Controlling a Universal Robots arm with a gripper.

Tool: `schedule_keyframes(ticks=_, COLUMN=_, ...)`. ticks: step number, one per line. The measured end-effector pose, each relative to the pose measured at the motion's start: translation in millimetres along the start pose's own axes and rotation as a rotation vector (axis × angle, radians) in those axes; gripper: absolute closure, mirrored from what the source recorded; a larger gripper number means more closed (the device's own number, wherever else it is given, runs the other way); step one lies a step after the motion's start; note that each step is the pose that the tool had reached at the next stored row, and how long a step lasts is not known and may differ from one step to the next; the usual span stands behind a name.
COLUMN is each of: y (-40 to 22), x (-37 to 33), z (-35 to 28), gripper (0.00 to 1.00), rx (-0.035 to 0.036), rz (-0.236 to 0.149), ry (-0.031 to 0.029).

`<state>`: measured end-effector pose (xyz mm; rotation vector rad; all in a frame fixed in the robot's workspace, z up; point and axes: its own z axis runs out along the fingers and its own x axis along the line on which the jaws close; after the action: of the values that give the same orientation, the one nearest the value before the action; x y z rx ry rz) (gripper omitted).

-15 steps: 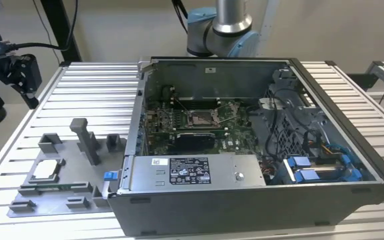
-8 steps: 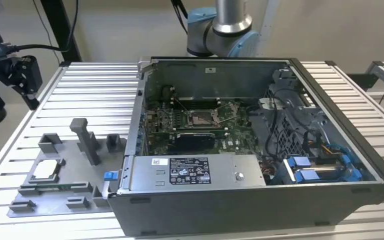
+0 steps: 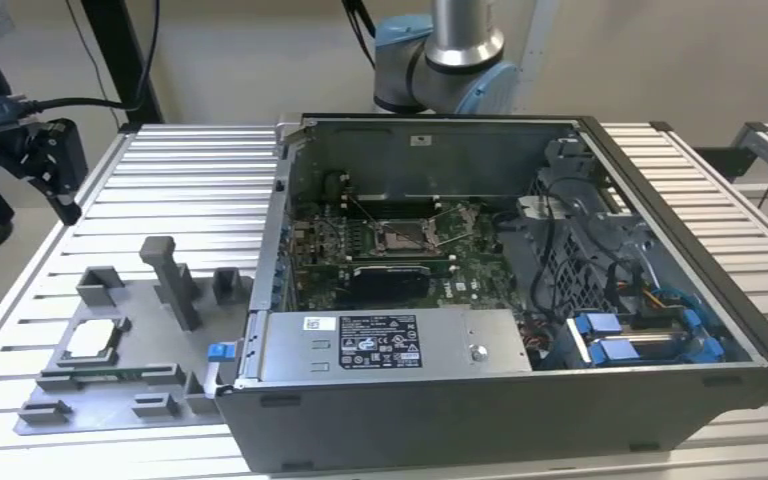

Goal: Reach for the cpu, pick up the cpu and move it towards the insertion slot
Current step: 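Reach for the cpu, then pick up the cpu and move it towards the insertion slot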

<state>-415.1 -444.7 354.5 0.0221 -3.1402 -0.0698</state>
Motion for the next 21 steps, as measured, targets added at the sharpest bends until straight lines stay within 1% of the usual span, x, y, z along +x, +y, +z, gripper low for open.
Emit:
schedule_keyframes(ticks=7, y=-0.3, x=0.0, z=4.6, gripper=0.0, rx=0.0, rz=0.003, ry=-0.0002)
schedule_keyframes(ticks=15, y=-0.3, x=0.0, z=5.4, gripper=0.0, rx=-0.0001, rz=0.002, ry=-0.0009)
schedule_keyframes(ticks=21, y=-0.5, x=0.0, z=8.3, gripper=0.0, rx=-0.0001, rz=0.002, ry=-0.0009)
